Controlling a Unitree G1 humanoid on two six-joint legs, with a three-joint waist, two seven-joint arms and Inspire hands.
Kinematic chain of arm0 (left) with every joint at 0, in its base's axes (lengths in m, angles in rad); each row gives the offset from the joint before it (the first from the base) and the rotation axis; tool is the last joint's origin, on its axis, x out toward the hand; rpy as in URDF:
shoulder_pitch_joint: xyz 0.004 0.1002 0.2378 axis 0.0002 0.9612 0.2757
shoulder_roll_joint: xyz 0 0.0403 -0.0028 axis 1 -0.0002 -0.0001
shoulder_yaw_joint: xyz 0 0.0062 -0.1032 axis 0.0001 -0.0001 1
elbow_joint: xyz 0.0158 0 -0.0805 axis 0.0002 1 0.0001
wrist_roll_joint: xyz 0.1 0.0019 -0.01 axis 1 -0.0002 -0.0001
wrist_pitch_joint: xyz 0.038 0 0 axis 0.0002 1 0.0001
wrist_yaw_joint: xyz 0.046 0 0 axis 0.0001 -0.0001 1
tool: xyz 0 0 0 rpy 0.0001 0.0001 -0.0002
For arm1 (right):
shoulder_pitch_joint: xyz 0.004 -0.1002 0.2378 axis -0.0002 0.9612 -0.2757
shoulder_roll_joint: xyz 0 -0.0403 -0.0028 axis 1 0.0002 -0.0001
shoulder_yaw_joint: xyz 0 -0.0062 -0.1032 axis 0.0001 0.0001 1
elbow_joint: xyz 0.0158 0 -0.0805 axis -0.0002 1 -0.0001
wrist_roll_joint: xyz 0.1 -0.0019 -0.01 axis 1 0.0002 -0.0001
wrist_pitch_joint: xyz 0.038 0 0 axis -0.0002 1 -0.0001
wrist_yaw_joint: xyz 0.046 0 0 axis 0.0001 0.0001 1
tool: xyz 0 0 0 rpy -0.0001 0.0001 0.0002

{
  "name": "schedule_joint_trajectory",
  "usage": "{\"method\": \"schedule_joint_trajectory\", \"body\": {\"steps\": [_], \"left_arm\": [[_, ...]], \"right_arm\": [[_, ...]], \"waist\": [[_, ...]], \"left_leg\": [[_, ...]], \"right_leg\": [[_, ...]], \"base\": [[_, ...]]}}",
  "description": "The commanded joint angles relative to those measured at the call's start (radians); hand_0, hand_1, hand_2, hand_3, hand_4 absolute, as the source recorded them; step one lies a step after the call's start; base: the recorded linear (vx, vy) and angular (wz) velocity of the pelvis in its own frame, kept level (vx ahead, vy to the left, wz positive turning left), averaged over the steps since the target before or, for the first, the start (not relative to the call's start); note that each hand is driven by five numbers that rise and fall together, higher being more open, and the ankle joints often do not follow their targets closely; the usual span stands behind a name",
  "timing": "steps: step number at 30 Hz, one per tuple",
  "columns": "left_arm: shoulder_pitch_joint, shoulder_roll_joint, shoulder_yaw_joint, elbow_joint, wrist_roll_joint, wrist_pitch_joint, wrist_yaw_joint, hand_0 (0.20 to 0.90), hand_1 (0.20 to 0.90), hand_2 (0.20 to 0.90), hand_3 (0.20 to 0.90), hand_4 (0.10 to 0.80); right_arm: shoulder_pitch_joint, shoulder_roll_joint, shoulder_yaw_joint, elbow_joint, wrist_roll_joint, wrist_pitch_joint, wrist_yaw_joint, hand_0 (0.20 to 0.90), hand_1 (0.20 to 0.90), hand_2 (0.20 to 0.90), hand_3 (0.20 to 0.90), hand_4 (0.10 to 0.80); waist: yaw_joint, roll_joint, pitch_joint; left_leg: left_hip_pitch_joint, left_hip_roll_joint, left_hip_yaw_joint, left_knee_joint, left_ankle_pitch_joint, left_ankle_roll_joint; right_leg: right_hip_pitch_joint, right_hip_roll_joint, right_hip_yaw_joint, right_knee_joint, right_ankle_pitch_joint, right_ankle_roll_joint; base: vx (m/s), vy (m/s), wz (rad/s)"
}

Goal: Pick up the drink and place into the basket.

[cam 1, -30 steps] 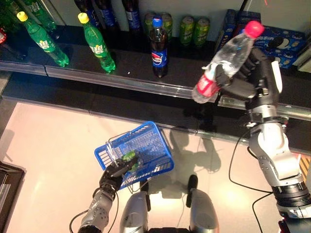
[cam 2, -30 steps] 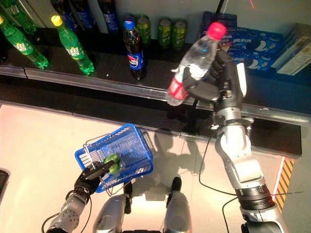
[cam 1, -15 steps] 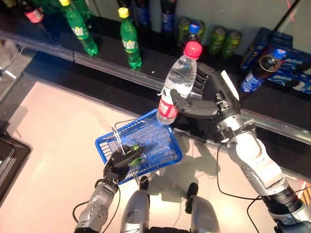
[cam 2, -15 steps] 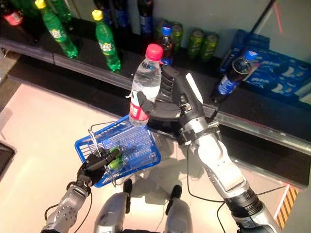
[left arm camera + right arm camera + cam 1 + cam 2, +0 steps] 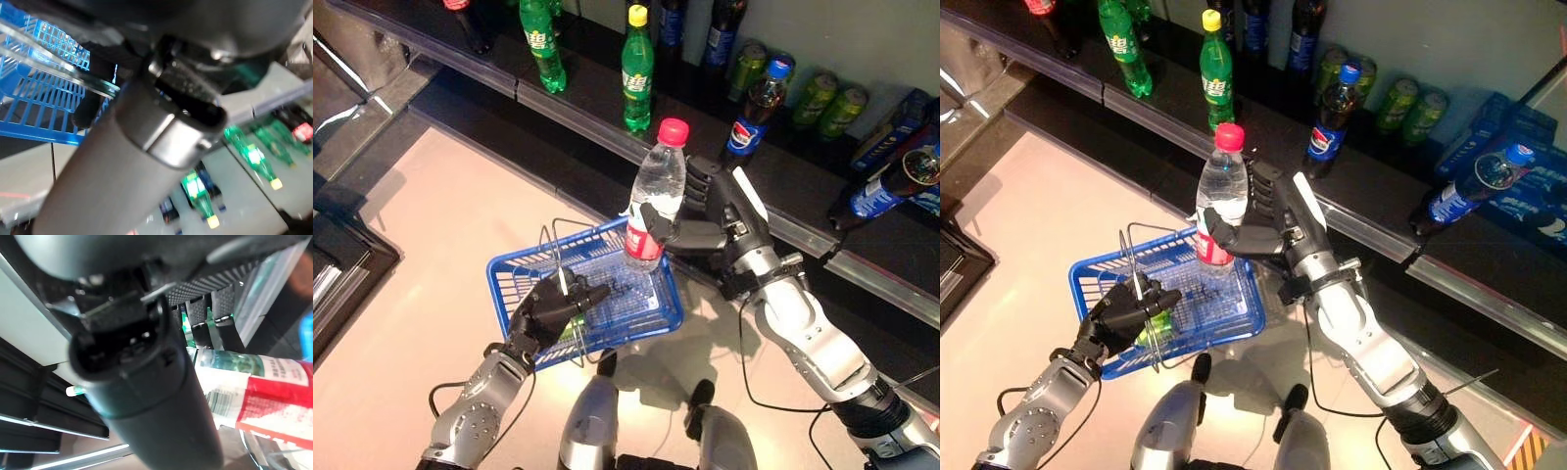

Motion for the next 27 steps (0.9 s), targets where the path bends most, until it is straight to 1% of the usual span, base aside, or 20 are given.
{"method": "schedule_joint_trajectory", "body": {"steps": [1, 3, 6, 9, 12, 16, 21, 23, 27], "left_arm": [[-0.132, 0.027, 0.004, -0.347, -0.129, -0.170, -0.227, 0.300, 0.300, 0.300, 0.200, 0.100], [-0.136, 0.029, 0.006, -0.359, -0.140, -0.168, -0.235, 0.300, 0.300, 0.300, 0.200, 0.100], [-0.152, 0.038, 0.015, -0.403, -0.156, -0.172, -0.305, 0.300, 0.300, 0.300, 0.200, 0.100], [-0.157, 0.048, 0.015, -0.413, -0.128, -0.186, -0.325, 0.300, 0.300, 0.300, 0.200, 0.100], [-0.160, 0.057, 0.025, -0.414, -0.124, -0.177, -0.336, 0.300, 0.300, 0.300, 0.200, 0.100], [-0.155, 0.060, 0.037, -0.419, -0.118, -0.165, -0.398, 0.300, 0.300, 0.300, 0.200, 0.100], [-0.159, 0.051, 0.033, -0.424, -0.116, -0.139, -0.444, 0.300, 0.300, 0.300, 0.200, 0.100], [-0.165, 0.044, 0.025, -0.422, -0.087, -0.146, -0.483, 0.300, 0.300, 0.300, 0.200, 0.100], [-0.175, 0.053, 0.021, -0.420, -0.080, -0.137, -0.481, 0.300, 0.300, 0.300, 0.200, 0.100]], "right_arm": [[-0.132, 0.048, 0.038, -0.146, -0.028, -0.113, -0.056, 0.300, 0.300, 0.300, 0.200, 0.100], [-0.130, 0.050, 0.044, -0.142, -0.029, -0.110, -0.060, 0.300, 0.300, 0.300, 0.200, 0.100], [-0.120, 0.068, 0.079, -0.117, -0.028, -0.089, -0.080, 0.300, 0.300, 0.300, 0.200, 0.100], [-0.113, 0.078, 0.099, -0.099, -0.031, -0.078, -0.088, 0.300, 0.300, 0.300, 0.200, 0.100], [-0.109, 0.085, 0.128, -0.072, -0.034, -0.056, -0.107, 0.300, 0.300, 0.300, 0.200, 0.100], [-0.119, 0.107, 0.160, 0.020, -0.060, -0.045, -0.133, 0.300, 0.300, 0.300, 0.200, 0.100], [-0.146, 0.160, 0.190, 0.126, -0.110, -0.029, -0.167, 0.300, 0.300, 0.300, 0.200, 0.100], [-0.155, 0.189, 0.212, 0.186, -0.124, -0.015, -0.181, 0.300, 0.300, 0.300, 0.200, 0.100], [-0.151, 0.221, 0.238, 0.273, -0.136, -0.007, -0.191, 0.300, 0.300, 0.300, 0.200, 0.100]], "waist": [[-0.008, -0.010, -0.197], [-0.006, -0.009, -0.198], [0.005, -0.008, -0.200], [0.010, -0.005, -0.202], [0.017, -0.004, -0.211], [0.038, 0.001, -0.221], [0.063, 0.002, -0.231], [0.075, 0.003, -0.236], [0.086, 0.007, -0.240]], "left_leg": [[-0.022, 0.000, 0.017, 0.085, -0.024, 0.022], [-0.022, 0.000, 0.015, 0.085, -0.023, 0.021], [-0.031, -0.004, 0.007, 0.095, -0.024, 0.017], [-0.033, -0.004, 0.004, 0.099, -0.023, 0.014], [-0.031, -0.006, 0.001, 0.099, -0.021, 0.011], [-0.038, -0.010, -0.011, 0.109, -0.010, 0.006], [-0.043, -0.018, -0.028, 0.119, -0.001, 0.003], [-0.047, -0.020, -0.036, 0.124, 0.004, 0.000], [-0.050, -0.026, -0.046, 0.125, 0.012, -0.002]], "right_leg": [[0.046, 0.019, -0.048, 0.004, -0.015, -0.065], [0.047, 0.018, -0.050, 0.004, -0.015, -0.064], [0.051, 0.010, -0.057, 0.003, -0.016, -0.063], [0.054, 0.006, -0.060, 0.003, -0.016, -0.062], [0.062, 0.000, -0.066, 0.000, -0.017, -0.060], [0.071, -0.006, -0.078, -0.001, -0.020, -0.064], [0.083, -0.010, -0.092, -0.005, -0.020, -0.067], [0.088, -0.011, -0.098, -0.004, -0.021, -0.067], [0.097, -0.013, -0.104, -0.006, -0.020, -0.066]], "base": [[0.037, 0.002, 0.16], [0.032, 0.005, 0.16], [0.025, 0.010, 0.04], [0.025, 0.011, 0.01], [0.071, 0.019, 0.12], [0.039, 0.013, 0.12], [0.055, 0.000, 0.08], [0.052, 0.001, 0.13], [0.036, 0.006, 0.09]]}}
